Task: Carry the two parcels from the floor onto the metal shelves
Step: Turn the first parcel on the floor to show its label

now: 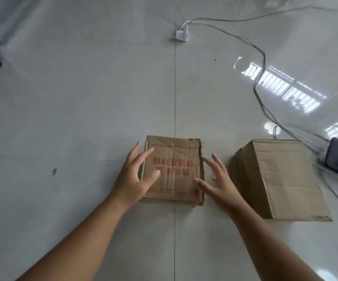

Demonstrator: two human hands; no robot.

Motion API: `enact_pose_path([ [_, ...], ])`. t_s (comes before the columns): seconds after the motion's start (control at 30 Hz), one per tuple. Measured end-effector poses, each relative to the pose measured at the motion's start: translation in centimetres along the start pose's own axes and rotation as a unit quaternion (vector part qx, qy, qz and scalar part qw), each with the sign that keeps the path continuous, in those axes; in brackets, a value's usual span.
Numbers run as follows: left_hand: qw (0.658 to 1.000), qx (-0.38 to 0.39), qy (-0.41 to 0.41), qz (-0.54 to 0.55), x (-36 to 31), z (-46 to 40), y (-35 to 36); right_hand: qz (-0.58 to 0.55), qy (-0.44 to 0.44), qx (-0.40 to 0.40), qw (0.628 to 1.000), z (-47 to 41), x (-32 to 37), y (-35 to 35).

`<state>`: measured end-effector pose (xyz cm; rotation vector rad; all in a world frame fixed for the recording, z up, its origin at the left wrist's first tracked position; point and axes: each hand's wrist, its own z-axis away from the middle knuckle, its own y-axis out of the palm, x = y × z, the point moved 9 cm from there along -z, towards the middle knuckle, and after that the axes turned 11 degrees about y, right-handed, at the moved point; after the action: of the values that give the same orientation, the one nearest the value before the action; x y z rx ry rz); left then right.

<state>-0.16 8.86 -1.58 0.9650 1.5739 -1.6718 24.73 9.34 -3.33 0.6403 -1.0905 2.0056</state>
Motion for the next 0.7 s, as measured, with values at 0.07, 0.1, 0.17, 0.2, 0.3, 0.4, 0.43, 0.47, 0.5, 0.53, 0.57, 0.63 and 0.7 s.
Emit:
enact_pose_path([
  [0.07, 1.0, 0.027, -0.014, 0.004, 2.5, -0.2, 2.0, -0.021, 0.002, 0.001, 1.0, -1.5, -1.5, 1.6],
  [0.1, 0.999, 0.042, -0.013, 0.011, 3.8, -0.2, 3.1, -0.025, -0.001, 0.013, 1.0, -2.5, -2.5, 2.7],
  [0.17, 0.999, 0.039, -0.006, 0.024, 5.6, -0.1, 4.5, -0.047, -0.014, 0.023, 0.999, -3.9, -4.1, 4.2],
  [0.2, 0.999, 0.025, -0.004, 0.027, 5.9, -0.1, 4.6, -0.054, -0.023, 0.015, 0.998, -4.1, -4.5, 4.4],
  [0.3, 1.0, 0.003, 0.003, 0.027, 5.7, -0.6, 4.5, -0.085, -0.034, -0.011, 0.996, -4.3, -5.2, 4.1],
  [0.4, 1.0, 0.022, -0.002, 0.016, 5.4, -0.4, 4.4, -0.094, -0.029, -0.014, 0.995, -3.7, -4.7, 3.8],
  [0.43, 0.999, 0.029, -0.007, 0.021, 5.6, -0.1, 4.5, -0.094, -0.028, -0.011, 0.995, -3.7, -4.7, 4.0],
  [0.47, 0.999, 0.031, -0.012, 0.028, 5.9, 0.2, 4.5, -0.094, -0.026, -0.009, 0.995, -3.6, -4.7, 4.1],
  [0.5, 0.999, 0.03, -0.013, 0.031, 6.2, 0.4, 4.6, -0.095, -0.028, -0.009, 0.995, -3.6, -4.9, 4.3],
  [0.53, 0.999, 0.025, -0.009, 0.027, 6.3, 0.4, 4.6, -0.102, -0.034, -0.008, 0.994, -3.8, -5.0, 4.3],
  [0.57, 1.0, 0.019, 0.0, 0.019, 6.3, 0.3, 4.6, -0.107, -0.037, -0.01, 0.994, -4.0, -5.1, 4.4],
  [0.63, 1.0, 0.016, 0.009, 0.009, 6.3, 0.1, 4.6, -0.114, -0.041, -0.012, 0.993, -4.1, -5.0, 4.4],
  [0.7, 1.0, 0.019, 0.004, 0.017, 6.2, 0.1, 4.5, -0.111, -0.048, -0.019, 0.992, -4.1, -4.6, 4.2],
])
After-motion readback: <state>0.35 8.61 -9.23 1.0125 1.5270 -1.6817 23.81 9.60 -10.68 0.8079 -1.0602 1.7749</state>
